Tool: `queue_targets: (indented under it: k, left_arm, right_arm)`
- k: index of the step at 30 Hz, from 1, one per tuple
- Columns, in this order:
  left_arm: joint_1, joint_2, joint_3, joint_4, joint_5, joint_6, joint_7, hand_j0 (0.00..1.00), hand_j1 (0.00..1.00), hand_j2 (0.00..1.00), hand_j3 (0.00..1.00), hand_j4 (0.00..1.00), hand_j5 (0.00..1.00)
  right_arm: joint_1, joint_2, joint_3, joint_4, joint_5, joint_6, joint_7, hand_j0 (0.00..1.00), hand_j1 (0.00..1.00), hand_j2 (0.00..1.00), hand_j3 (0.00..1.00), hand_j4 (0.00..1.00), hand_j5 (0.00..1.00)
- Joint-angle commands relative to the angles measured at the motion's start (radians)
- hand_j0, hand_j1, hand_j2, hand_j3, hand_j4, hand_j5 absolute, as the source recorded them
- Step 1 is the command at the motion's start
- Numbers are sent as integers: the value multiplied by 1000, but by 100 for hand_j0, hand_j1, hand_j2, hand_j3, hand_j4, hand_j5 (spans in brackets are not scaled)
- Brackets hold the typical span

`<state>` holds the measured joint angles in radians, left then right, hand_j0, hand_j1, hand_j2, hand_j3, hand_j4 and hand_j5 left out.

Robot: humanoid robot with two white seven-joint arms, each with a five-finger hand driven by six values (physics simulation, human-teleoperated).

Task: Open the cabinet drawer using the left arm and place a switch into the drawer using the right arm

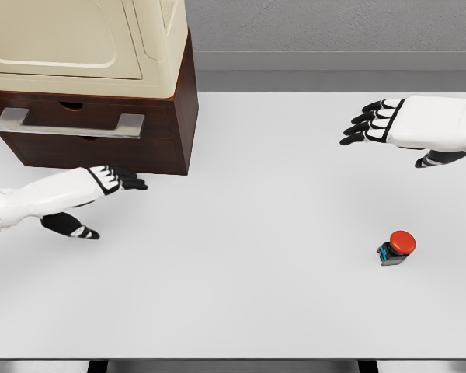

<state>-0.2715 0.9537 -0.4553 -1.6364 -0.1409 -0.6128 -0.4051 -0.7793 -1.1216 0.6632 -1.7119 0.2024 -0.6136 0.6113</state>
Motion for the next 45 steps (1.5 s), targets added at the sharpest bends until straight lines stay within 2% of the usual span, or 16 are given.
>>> queue_targets:
  k: [1, 5, 10, 12, 14, 16, 19, 21, 22, 26, 30, 31, 32, 35, 37, 45]
  left_arm:
    - [0, 0, -5, -25, 7, 2, -1, 100, 100, 100, 100, 100, 100]
    - [-44, 11, -11, -125, 7, 2, -23, 100, 100, 100, 100, 100, 100]
    - [-182, 11, -10, -126, 18, 2, -18, 100, 100, 100, 100, 100, 100]
    - [-225, 36, -40, -126, 141, 2, -21, 100, 100, 100, 100, 100, 100]
    - [-316, 120, -186, -126, 314, 2, -21, 100, 100, 100, 100, 100, 100]
    - [-367, 184, -266, -126, 400, 2, -21, 100, 100, 100, 100, 100, 100]
    - [-385, 270, -315, -126, 471, 2, -20, 100, 100, 100, 100, 100, 100]
    - [-393, 292, -430, -128, 592, 2, -30, 100, 100, 100, 100, 100, 100]
    - [-397, 322, -444, -128, 600, 2, -69, 100, 100, 100, 100, 100, 100]
    - [-402, 387, -542, -128, 670, 2, -80, 100, 100, 100, 100, 100, 100]
    - [-468, 396, -557, -129, 711, 2, -126, 100, 100, 100, 100, 100, 100]
    - [-485, 390, -566, -128, 791, 2, -198, 100, 100, 100, 100, 100, 100]
    - [-503, 401, -677, -126, 908, 2, -206, 100, 100, 100, 100, 100, 100]
    - [-594, 395, -706, -126, 905, 2, -206, 100, 100, 100, 100, 100, 100]
    - [-656, 384, -698, -126, 819, 2, -206, 100, 100, 100, 100, 100, 100]
    - [-738, 366, -695, -126, 788, 238, -206, 100, 100, 100, 100, 100, 100]
  right_arm:
    - [0, -1, 0, 0, -4, 3, 0, 100, 100, 100, 100, 100, 100]
    - [0, 0, 0, 5, -8, 3, 0, 100, 100, 100, 100, 100, 100]
    - [2, -14, -17, 86, 14, 3, 0, 100, 100, 100, 100, 100, 100]
    - [2, -26, -19, 91, 19, 3, 0, 100, 100, 100, 100, 100, 100]
    - [-8, -67, -19, 91, 17, 3, 0, 100, 100, 100, 100, 100, 100]
    - [6, -70, -60, 91, 20, 3, 0, 100, 100, 100, 100, 100, 100]
    - [75, -3, -145, 91, 17, 3, 0, 100, 100, 100, 100, 100, 100]
    - [64, 45, -145, 91, 17, 3, 0, 100, 100, 100, 100, 100, 100]
    - [40, 45, -139, 87, 17, 3, 0, 100, 100, 100, 100, 100, 100]
    - [-225, 13, 262, 91, 12, 3, 0, 100, 100, 100, 100, 100, 100]
    - [-241, -29, 312, 68, 17, 3, 0, 100, 100, 100, 100, 100, 100]
    - [-241, -29, 355, 60, 19, 3, 0, 100, 100, 100, 100, 100, 100]
    - [-250, -30, 391, 58, 20, 3, 0, 100, 100, 100, 100, 100, 100]
    - [-253, -67, 404, 14, 20, 3, 0, 100, 100, 100, 100, 100, 100]
    - [-255, -72, 434, -3, 20, 3, 0, 100, 100, 100, 100, 100, 100]
    - [-255, -75, 526, -25, 22, 3, 0, 100, 100, 100, 100, 100, 100]
